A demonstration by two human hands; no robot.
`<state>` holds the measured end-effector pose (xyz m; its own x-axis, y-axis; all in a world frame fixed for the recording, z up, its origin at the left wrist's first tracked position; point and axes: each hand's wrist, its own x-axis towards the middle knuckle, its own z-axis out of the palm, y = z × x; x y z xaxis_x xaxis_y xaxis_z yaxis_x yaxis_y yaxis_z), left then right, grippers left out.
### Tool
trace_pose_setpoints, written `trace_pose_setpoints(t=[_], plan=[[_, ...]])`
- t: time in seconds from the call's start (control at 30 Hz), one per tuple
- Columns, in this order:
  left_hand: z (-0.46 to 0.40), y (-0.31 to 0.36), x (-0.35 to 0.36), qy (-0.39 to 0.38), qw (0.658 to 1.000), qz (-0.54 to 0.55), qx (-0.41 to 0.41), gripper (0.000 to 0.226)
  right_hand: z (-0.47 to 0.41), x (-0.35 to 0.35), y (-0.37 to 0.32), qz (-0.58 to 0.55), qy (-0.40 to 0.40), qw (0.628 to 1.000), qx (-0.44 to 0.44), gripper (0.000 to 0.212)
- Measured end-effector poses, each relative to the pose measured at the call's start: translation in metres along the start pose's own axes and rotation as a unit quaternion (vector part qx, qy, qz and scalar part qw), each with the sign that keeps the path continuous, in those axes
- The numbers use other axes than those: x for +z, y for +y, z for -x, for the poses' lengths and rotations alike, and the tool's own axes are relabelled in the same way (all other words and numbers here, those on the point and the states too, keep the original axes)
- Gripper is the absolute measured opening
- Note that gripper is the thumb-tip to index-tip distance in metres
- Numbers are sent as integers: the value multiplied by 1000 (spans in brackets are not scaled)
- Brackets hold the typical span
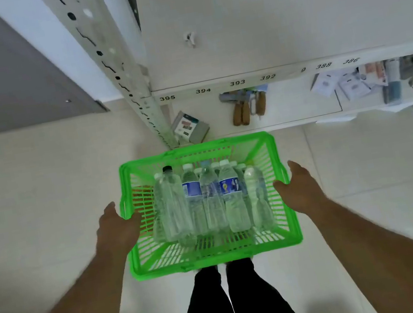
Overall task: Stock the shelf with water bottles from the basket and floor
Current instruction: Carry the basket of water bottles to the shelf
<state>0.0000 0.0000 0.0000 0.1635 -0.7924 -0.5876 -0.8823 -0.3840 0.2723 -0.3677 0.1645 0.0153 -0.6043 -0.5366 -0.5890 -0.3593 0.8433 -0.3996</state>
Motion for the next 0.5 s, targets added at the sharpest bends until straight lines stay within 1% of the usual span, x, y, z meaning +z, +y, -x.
trace_pose_setpoints(t=[0.07,0.17,0.2,0.27,0.37,0.5], plan=[[-17,-3,13,1,1000,13,-2,79,-16,15,9,-5,19,999,41,64],[-40,-10,32,-26,999,43,-13,44,-33,37,24,-40,11,996,80,40],[-46,-11,36,-27,998,53,-23,37,-37,43,27,-53,13,994,90,32],[-55,-13,41,-7,997,66,-40,28,-45,51,32,-66,48,991,104,25],[-67,-17,46,6,997,64,-53,26,-57,59,36,-79,85,984,136,22],[-68,-18,45,-6,996,72,-60,27,-64,54,35,-75,55,984,152,22]])
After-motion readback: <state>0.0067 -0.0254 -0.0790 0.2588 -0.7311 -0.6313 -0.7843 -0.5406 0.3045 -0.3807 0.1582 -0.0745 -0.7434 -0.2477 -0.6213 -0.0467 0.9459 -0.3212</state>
